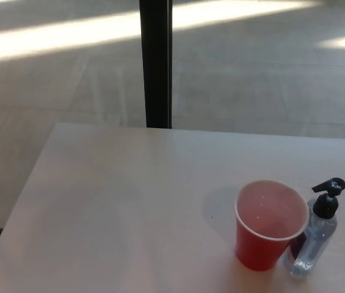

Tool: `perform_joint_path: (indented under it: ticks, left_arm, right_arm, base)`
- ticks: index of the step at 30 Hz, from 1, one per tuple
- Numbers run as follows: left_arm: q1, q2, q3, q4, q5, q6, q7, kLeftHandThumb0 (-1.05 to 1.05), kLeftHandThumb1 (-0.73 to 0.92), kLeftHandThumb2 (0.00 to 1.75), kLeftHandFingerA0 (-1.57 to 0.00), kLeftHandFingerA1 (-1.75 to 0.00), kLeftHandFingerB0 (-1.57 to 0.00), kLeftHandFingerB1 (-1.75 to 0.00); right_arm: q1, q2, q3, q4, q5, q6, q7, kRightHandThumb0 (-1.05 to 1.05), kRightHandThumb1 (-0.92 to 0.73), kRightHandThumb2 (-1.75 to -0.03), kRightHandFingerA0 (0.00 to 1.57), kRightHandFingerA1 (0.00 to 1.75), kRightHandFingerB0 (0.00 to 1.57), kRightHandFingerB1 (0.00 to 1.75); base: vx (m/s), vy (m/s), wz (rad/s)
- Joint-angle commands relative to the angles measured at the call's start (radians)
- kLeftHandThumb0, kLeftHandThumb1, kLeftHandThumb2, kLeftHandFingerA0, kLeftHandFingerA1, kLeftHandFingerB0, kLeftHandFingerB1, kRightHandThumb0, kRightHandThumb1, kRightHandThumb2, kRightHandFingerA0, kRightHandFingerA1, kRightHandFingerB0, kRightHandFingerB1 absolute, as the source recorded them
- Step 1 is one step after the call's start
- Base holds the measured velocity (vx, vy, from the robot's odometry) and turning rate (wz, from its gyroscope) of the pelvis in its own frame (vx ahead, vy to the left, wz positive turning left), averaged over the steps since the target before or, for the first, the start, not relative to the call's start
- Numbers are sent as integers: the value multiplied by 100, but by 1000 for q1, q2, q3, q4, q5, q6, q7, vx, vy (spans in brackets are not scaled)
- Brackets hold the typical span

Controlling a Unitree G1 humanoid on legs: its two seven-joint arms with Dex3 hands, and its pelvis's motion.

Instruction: The robot uses its right hand fist to press the hand soap kept in the middle of the table to get liquid hand soap out

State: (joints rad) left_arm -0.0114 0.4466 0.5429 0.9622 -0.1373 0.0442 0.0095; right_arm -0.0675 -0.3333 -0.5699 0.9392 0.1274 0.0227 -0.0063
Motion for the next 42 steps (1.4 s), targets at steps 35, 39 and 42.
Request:
perform_joint_path:
  ticks: [35,39,42]
  left_arm:
    - [-24,17,48,42,-101,84,19,-43,57,108,-64,-102,-52,-88]
    - [-17,14,46,21,-104,94,16,-39,61,106,-62,-98,-49,-84]
    - [-8,10,43,25,-103,83,10,-41,59,107,-63,-101,-51,-87]
  right_arm:
    - [105,-83,133,235,-43,-228,-93,-38,-54,-54,28,79,34,86]
    - [102,-85,140,244,-38,-237,-93,-38,-54,-54,28,79,34,86]
    - [103,-91,142,246,-38,-238,-93,-38,-54,-54,28,79,34,86]
  base:
    - [-6,-2,0]
    - [0,0,0]
    - [0,0,0]
